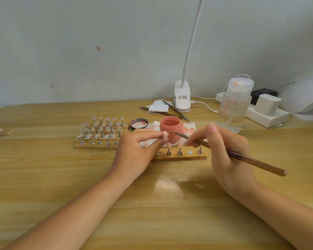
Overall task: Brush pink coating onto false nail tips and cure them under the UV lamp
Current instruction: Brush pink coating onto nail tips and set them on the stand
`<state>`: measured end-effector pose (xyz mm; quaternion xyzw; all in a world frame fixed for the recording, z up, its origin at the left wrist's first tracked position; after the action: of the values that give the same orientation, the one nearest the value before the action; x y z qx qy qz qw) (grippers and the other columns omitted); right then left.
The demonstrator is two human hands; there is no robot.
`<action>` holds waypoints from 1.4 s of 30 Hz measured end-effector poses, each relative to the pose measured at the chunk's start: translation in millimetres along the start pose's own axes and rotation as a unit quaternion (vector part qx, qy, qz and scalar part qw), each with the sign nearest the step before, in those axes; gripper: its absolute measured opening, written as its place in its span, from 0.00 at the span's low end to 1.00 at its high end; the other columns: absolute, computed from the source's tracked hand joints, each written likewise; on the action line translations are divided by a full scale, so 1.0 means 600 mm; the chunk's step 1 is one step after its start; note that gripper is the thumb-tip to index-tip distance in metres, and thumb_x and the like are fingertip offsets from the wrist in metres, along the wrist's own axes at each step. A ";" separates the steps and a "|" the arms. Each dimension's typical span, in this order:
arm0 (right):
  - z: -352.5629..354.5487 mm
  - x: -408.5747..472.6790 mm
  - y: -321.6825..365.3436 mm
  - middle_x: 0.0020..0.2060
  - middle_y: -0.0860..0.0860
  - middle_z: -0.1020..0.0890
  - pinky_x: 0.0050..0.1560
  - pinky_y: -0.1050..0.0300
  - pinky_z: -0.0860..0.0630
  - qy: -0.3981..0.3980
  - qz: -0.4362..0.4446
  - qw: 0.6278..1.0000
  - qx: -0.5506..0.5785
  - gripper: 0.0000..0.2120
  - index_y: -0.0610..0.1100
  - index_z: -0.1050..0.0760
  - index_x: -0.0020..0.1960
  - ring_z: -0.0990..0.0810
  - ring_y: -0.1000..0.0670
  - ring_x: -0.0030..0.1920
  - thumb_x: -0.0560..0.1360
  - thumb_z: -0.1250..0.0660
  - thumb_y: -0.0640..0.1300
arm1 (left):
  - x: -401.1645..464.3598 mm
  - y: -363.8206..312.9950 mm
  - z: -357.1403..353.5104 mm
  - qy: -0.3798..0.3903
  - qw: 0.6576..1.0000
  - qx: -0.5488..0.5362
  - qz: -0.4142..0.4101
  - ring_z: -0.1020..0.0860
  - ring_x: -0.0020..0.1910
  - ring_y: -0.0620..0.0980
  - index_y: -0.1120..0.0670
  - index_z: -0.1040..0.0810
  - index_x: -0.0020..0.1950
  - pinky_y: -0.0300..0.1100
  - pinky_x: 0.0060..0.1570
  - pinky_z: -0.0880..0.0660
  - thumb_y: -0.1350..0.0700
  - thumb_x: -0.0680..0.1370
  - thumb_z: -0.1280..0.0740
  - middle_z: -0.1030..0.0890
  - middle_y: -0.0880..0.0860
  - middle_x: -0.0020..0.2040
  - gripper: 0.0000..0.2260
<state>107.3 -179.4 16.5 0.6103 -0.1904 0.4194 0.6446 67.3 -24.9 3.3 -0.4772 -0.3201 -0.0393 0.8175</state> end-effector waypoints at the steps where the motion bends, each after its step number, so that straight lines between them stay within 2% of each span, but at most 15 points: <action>1: 0.002 0.002 -0.002 0.35 0.51 0.18 0.40 0.60 0.24 -0.012 -0.009 1.000 0.011 0.17 0.47 0.22 0.40 0.20 0.55 0.36 0.79 0.48 0.49 | 0.000 -0.001 0.000 0.001 1.000 0.001 0.000 0.22 0.44 0.31 0.38 0.20 0.38 0.23 0.46 0.32 0.51 0.69 0.31 0.20 0.31 0.37 0.06; 3: 0.004 0.003 -0.008 0.37 0.52 0.17 0.40 0.62 0.23 -0.025 -0.035 0.999 0.020 0.15 0.51 0.25 0.45 0.18 0.54 0.35 0.78 0.49 0.53 | 0.001 -0.001 -0.001 0.002 1.000 0.002 0.002 0.22 0.44 0.32 0.39 0.20 0.38 0.24 0.46 0.31 0.50 0.68 0.31 0.19 0.32 0.38 0.04; 5: 0.003 0.004 -0.010 0.35 0.53 0.17 0.39 0.63 0.23 -0.019 -0.046 0.999 0.017 0.14 0.52 0.25 0.45 0.18 0.55 0.34 0.78 0.48 0.54 | 0.001 -0.001 -0.001 0.006 1.000 0.002 0.002 0.21 0.44 0.35 0.41 0.19 0.39 0.26 0.46 0.30 0.49 0.68 0.31 0.18 0.35 0.40 0.03; 7: -0.002 0.005 -0.006 0.35 0.55 0.17 0.38 0.62 0.24 0.004 -0.033 0.999 -0.016 0.12 0.53 0.24 0.42 0.19 0.57 0.36 0.77 0.44 0.53 | 0.000 -0.003 -0.003 0.010 1.000 0.000 -0.001 0.21 0.45 0.37 0.43 0.18 0.39 0.28 0.46 0.29 0.49 0.68 0.31 0.18 0.38 0.40 0.03; 9: -0.012 0.007 0.000 0.39 0.60 0.18 0.42 0.61 0.25 0.029 -0.009 0.996 -0.083 0.05 0.55 0.25 0.42 0.19 0.58 0.42 0.73 0.37 0.53 | -0.002 -0.005 -0.005 0.013 1.000 -0.006 -0.007 0.21 0.44 0.39 0.43 0.18 0.40 0.29 0.47 0.29 0.50 0.68 0.31 0.17 0.38 0.39 0.04; 11: -0.022 0.007 0.002 0.43 0.59 0.18 0.47 0.60 0.26 0.049 0.016 0.989 -0.138 0.09 0.54 0.27 0.44 0.20 0.58 0.47 0.67 0.29 0.53 | -0.003 -0.008 -0.007 0.019 1.000 -0.009 -0.015 0.22 0.44 0.40 0.44 0.19 0.40 0.31 0.46 0.28 0.52 0.67 0.30 0.17 0.40 0.38 0.04; 13: -0.028 0.005 0.000 0.44 0.59 0.19 0.51 0.64 0.28 0.062 0.034 0.985 -0.156 0.14 0.54 0.27 0.46 0.23 0.60 0.48 0.64 0.26 0.49 | -0.004 -0.007 -0.009 0.023 1.000 -0.001 -0.021 0.22 0.44 0.43 0.45 0.19 0.39 0.35 0.46 0.27 0.59 0.68 0.28 0.17 0.42 0.38 0.07; 16: -0.032 0.005 -0.004 0.43 0.63 0.22 0.52 0.67 0.31 0.072 0.033 0.984 -0.162 0.16 0.57 0.30 0.46 0.25 0.62 0.49 0.63 0.26 0.48 | -0.004 -0.006 -0.010 0.030 0.999 0.015 -0.023 0.23 0.43 0.44 0.46 0.18 0.41 0.34 0.45 0.27 0.64 0.68 0.28 0.18 0.43 0.39 0.12; 20: -0.033 0.005 -0.003 0.41 0.60 0.20 0.52 0.59 0.28 0.075 0.035 0.985 -0.153 0.14 0.56 0.29 0.45 0.23 0.59 0.48 0.65 0.27 0.48 | -0.004 -0.009 -0.012 0.043 0.998 0.022 -0.034 0.25 0.42 0.36 0.45 0.19 0.43 0.27 0.43 0.31 0.63 0.68 0.27 0.19 0.41 0.38 0.13; 22: -0.032 0.005 0.000 0.41 0.59 0.20 0.51 0.57 0.27 0.074 0.046 0.984 -0.153 0.11 0.52 0.27 0.44 0.23 0.58 0.48 0.66 0.27 0.46 | -0.005 -0.012 -0.014 0.046 0.998 0.018 -0.035 0.25 0.41 0.35 0.44 0.20 0.42 0.27 0.42 0.32 0.60 0.68 0.27 0.19 0.41 0.38 0.11; 25: -0.031 0.006 0.005 0.41 0.61 0.22 0.50 0.64 0.28 0.070 0.050 0.985 -0.153 0.12 0.53 0.28 0.44 0.24 0.59 0.48 0.66 0.27 0.45 | -0.004 -0.014 -0.014 0.050 0.998 0.009 -0.030 0.24 0.43 0.36 0.44 0.19 0.43 0.28 0.44 0.31 0.53 0.67 0.30 0.18 0.40 0.39 0.06; 29: -0.020 0.009 0.003 0.42 0.63 0.23 0.50 0.64 0.27 0.052 0.025 0.990 -0.131 0.15 0.57 0.31 0.44 0.23 0.58 0.48 0.67 0.27 0.44 | -0.003 -0.009 -0.012 0.051 0.999 -0.009 0.003 0.24 0.50 0.33 0.44 0.20 0.46 0.23 0.48 0.32 0.49 0.64 0.28 0.19 0.38 0.46 0.11; 34: 0.010 0.018 -0.013 0.41 0.58 0.20 0.50 0.63 0.28 0.013 -0.019 0.991 -0.129 0.16 0.55 0.30 0.43 0.22 0.57 0.46 0.68 0.26 0.40 | -0.004 0.010 -0.022 0.086 0.993 0.073 0.037 0.26 0.48 0.31 0.40 0.26 0.50 0.21 0.45 0.34 0.43 0.60 0.26 0.23 0.32 0.47 0.21; 38: 0.020 0.029 -0.031 0.41 0.60 0.22 0.52 0.66 0.27 0.045 -0.060 0.988 -0.131 0.12 0.54 0.29 0.43 0.23 0.62 0.45 0.68 0.27 0.43 | -0.005 0.032 -0.026 0.102 0.988 0.087 0.074 0.24 0.46 0.40 0.42 0.26 0.51 0.26 0.44 0.32 0.51 0.64 0.24 0.22 0.35 0.43 0.19; 42: 0.024 0.019 -0.050 0.40 0.57 0.20 0.52 0.58 0.25 0.081 -0.099 0.985 -0.116 0.09 0.48 0.26 0.43 0.22 0.60 0.45 0.67 0.27 0.43 | -0.005 0.041 -0.029 0.113 0.987 0.081 0.082 0.25 0.44 0.42 0.41 0.27 0.49 0.27 0.41 0.34 0.55 0.66 0.25 0.20 0.39 0.40 0.17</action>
<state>141.0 -186.8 8.7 0.5107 -0.1235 0.3767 0.7629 82.4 -26.3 -22.5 -0.4262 -0.1873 -0.0001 0.8851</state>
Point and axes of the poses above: each hand's wrist, its own x-axis towards the middle knuckle, its own z-axis out of the back of the hand, y = z × x, the point moved 7 cm from there along x, towards the middle knuckle
